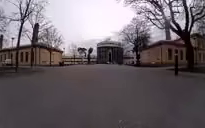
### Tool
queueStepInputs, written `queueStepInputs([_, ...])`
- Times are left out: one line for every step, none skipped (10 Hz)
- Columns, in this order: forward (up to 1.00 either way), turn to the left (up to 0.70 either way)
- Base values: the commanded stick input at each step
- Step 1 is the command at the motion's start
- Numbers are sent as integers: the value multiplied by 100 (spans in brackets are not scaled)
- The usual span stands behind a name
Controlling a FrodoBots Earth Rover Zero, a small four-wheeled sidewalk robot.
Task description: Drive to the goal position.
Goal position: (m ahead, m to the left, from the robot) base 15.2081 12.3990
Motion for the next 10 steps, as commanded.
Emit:
queueStepInputs([100, 0])
queueStepInputs([100, 11])
queueStepInputs([100, 32])
queueStepInputs([100, 40])
queueStepInputs([100, 40])
queueStepInputs([100, 40])
queueStepInputs([100, 6])
queueStepInputs([100, 0])
queueStepInputs([100, 0])
queueStepInputs([100, 0])
